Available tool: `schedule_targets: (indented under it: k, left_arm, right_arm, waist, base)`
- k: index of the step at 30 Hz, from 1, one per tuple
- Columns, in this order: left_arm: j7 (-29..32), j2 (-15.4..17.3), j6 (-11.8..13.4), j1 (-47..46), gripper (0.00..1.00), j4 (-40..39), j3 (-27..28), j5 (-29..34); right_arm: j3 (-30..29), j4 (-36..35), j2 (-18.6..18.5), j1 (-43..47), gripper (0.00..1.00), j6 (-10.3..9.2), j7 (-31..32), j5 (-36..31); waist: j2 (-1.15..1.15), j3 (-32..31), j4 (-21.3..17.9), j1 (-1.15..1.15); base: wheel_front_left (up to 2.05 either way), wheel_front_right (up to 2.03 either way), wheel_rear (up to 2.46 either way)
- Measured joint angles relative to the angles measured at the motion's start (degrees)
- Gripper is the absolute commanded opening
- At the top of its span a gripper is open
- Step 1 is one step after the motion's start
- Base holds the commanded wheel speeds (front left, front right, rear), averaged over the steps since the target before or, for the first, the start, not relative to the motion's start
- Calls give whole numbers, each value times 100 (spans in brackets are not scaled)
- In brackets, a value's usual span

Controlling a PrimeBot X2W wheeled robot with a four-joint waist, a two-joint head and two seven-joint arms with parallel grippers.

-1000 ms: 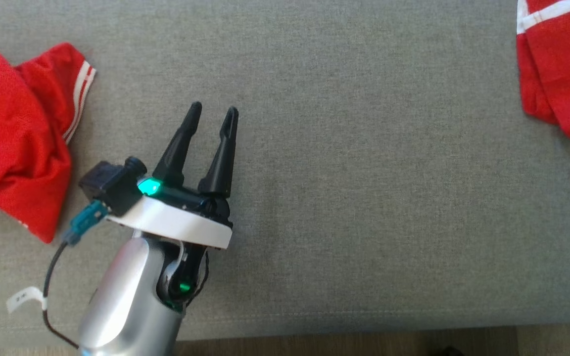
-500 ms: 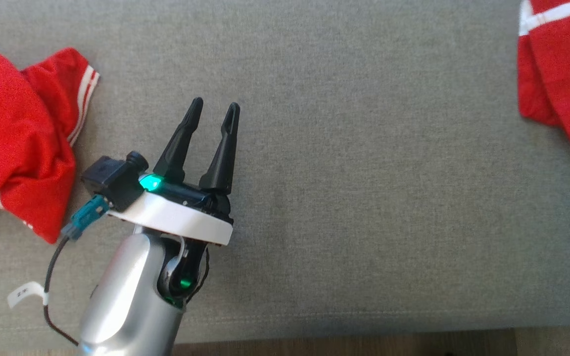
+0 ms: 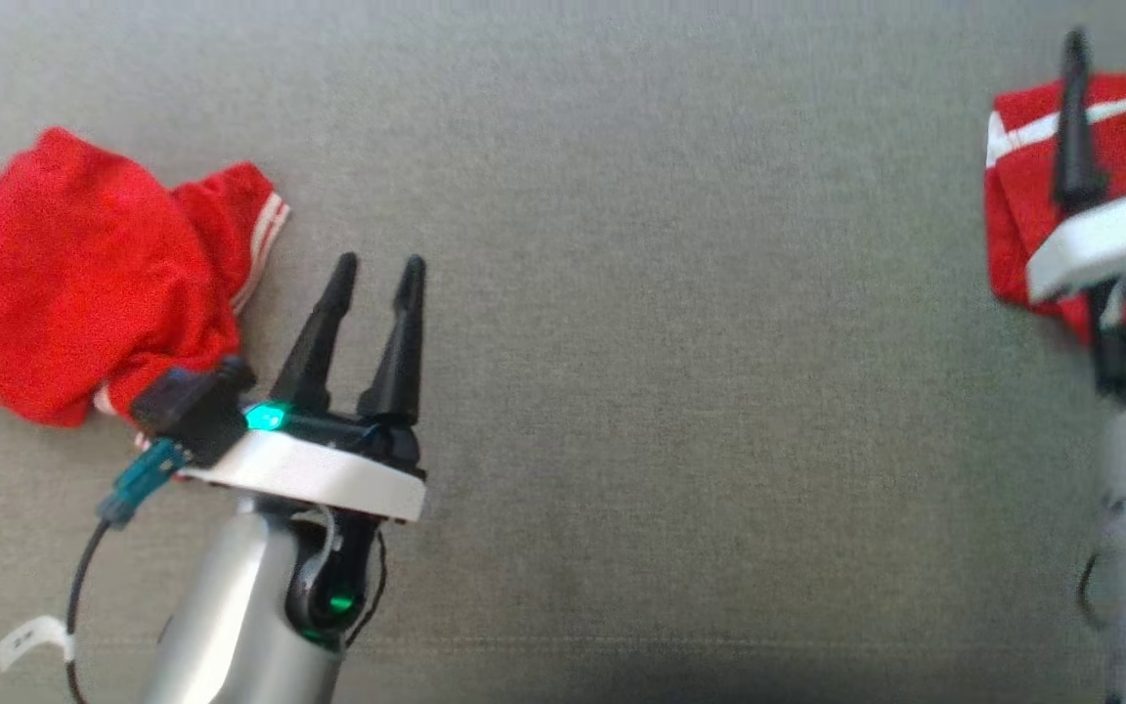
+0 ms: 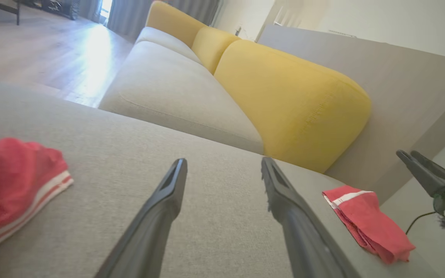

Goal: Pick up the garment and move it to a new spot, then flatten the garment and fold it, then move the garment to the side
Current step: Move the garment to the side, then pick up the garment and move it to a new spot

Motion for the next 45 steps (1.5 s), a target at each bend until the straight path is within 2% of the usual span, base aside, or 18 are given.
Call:
schedule_targets:
  k: [6,9,14,20,29,45]
  left_arm:
    - [0,-4,1,166,100,-3,264,65]
    - [0,-7,0,325,100,-8,315,40]
    - [0,-4,1,676,100,3,357,42]
    - [0,-12,0,964,100,14,188,40]
    - [0,-7,0,1048,100,-49,300,68]
    - [0,-7,0,1032,100,-104,411,66]
  right_arm:
    - [-71,-556,439,1001,100,0,-554,431]
    - [45,-743,631,1522,100,0,-755,437]
    - [140,-960,725,2196,100,0,-988,435]
    - [243,-1178,739,2735,100,0,-1078,749]
    - [321,-1511,746,3059,100,0,-1094,855]
    - [326,-1562,746,3069,100,0,-1094,918]
  waist:
    - [0,-439,170,0]
    - [0,-639,226,0]
    - [0,-898,241,0]
    - [0,-995,202,0]
    - [0,-993,170,0]
    - [0,-834,139,0]
  base:
    - [0,0,0]
    - [0,0,0]
    - [0,0,0]
    - [0,0,0]
    - [0,0,0]
    - [0,0,0]
